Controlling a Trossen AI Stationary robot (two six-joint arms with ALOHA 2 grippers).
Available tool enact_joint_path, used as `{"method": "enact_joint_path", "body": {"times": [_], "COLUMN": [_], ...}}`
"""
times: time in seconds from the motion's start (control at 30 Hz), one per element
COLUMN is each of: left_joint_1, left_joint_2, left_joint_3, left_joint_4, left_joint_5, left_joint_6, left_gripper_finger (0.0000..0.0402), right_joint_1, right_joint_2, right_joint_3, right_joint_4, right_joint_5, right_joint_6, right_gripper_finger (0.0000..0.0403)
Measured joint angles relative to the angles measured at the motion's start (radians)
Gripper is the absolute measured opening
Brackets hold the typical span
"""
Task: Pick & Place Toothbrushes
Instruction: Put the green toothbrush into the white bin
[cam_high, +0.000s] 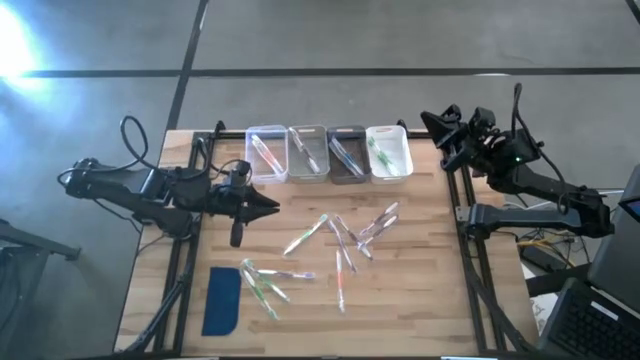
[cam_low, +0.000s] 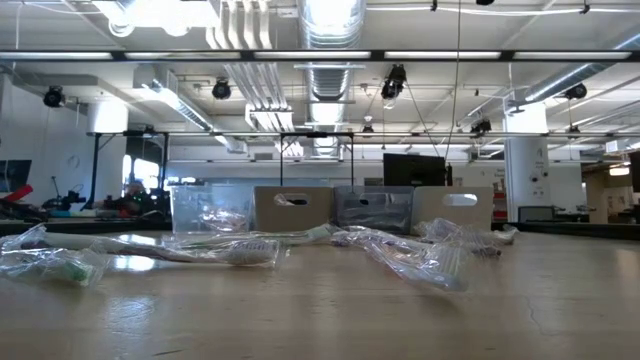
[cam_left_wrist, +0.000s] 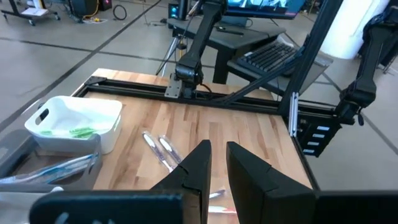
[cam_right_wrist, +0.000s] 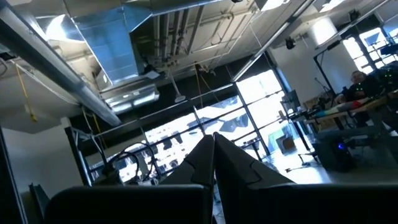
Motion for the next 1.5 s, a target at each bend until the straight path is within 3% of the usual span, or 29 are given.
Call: {"method": "enact_joint_path", "body": {"times": [0.23, 0.9, 1.5], "left_joint_1": [0.0, 0.001, 0.001], "left_joint_2": [0.003, 0.004, 0.004], "left_joint_3": [0.0, 0.0, -0.001], "left_joint_4": [-0.002, -0.003, -0.003], "left_joint_5": [0.005, 0.007, 0.007], "left_joint_6": [-0.105, -0.114, -0.114], "left_gripper_finger": [0.0055, 0.0055, 0.0055], "right_joint_1": [0.0, 0.0, 0.0], "right_joint_2": [0.005, 0.074, 0.229], "right_joint_3": [0.0, 0.0, 0.0], "right_joint_4": [-0.033, -0.04, -0.041], "right_joint_5": [0.0, 0.0, 0.001], "right_joint_6": [-0.003, -0.003, -0.003], "right_gripper_finger": [0.0008, 0.0008, 0.0008]}}
